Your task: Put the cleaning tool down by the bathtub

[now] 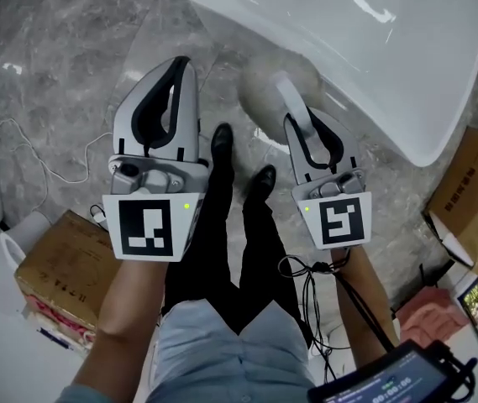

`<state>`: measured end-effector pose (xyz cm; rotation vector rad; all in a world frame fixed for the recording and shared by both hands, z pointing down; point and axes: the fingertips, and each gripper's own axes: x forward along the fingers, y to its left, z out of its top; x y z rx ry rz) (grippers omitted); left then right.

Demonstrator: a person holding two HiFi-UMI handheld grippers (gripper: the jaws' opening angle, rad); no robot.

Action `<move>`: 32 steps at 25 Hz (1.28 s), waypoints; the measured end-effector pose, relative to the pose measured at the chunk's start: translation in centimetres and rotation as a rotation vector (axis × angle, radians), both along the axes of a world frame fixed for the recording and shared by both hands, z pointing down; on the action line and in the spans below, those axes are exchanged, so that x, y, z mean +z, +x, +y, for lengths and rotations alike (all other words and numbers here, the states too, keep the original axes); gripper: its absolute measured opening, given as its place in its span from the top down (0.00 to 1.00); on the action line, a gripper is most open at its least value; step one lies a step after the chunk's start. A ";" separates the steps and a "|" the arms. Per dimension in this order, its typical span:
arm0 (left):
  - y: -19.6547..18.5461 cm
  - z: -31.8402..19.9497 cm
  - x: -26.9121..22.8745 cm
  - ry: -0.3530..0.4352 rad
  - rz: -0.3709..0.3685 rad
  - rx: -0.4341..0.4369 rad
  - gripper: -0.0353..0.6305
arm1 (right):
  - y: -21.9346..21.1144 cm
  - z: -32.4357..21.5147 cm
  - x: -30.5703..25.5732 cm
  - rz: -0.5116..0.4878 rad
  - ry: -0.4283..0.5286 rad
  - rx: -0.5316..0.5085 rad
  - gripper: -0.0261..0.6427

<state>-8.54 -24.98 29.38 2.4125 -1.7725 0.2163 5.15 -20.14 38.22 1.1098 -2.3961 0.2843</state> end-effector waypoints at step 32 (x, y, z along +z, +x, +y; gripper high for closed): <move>-3.7 -3.8 24.1 -0.041 0.029 0.045 0.93 | -3.6 -2.1 25.0 0.083 -0.108 -0.107 0.81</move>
